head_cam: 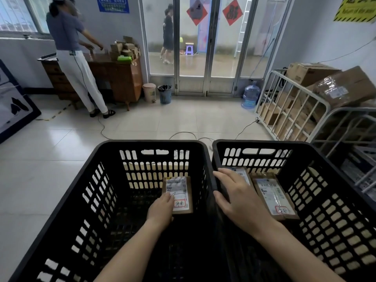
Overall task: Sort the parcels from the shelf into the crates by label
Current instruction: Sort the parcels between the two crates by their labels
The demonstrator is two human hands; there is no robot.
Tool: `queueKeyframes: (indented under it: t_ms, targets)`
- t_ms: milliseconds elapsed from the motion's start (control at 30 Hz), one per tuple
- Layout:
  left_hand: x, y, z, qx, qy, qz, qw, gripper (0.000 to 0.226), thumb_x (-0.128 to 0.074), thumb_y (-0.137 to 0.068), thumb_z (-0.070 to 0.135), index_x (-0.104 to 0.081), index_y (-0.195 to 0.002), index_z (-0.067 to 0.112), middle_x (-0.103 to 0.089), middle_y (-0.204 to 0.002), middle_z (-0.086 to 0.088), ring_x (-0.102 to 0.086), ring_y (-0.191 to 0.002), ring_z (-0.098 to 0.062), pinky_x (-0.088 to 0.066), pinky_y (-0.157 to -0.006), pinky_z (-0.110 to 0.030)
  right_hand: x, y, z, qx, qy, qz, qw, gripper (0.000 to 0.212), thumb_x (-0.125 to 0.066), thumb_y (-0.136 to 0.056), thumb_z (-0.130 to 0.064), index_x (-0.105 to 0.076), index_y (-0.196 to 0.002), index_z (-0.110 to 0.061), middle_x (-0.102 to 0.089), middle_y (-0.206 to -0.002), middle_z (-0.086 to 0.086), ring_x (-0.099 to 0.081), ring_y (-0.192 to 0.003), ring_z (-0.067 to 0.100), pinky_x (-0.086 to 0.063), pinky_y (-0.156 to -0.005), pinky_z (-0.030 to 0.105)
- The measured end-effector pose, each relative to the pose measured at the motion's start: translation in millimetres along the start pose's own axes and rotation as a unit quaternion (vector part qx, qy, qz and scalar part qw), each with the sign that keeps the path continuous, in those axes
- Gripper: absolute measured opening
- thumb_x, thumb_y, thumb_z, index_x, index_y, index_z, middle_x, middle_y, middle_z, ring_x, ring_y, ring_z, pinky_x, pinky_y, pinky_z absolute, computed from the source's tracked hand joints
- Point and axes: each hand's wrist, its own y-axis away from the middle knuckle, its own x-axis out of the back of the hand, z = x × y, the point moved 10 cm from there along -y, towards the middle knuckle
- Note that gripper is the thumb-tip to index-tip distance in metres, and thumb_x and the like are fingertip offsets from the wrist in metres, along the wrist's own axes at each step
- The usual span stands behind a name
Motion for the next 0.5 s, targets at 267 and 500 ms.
queueKeyframes:
  t_ms: [267,500]
  targets:
    - [28,28,2,0.021,0.014,0.005,1.000,0.099,-0.069,-0.074,0.050,-0.015,-0.147,0.013,-0.025,-0.151,-0.004,-0.026,-0.138,-0.020,-0.023,-0.116,-0.033,15,8,-6,0.003,0.012,0.009,1.000,0.048,-0.049,-0.093,-0.024,-0.039,-0.139,-0.017,-0.039,-0.143,-0.006,-0.033,-0.134,0.008,-0.014,-0.100,0.007]
    - [106,60,15,0.020,0.015,0.069,0.997,0.097,-0.063,-0.078,0.053,-0.010,-0.149,0.012,-0.018,-0.155,-0.005,-0.016,-0.144,-0.019,-0.016,-0.117,-0.031,24,18,-2,0.001,0.023,0.001,1.000,0.050,-0.051,-0.091,-0.025,-0.040,-0.139,-0.015,-0.041,-0.142,-0.003,-0.036,-0.132,0.011,-0.022,-0.105,0.014]
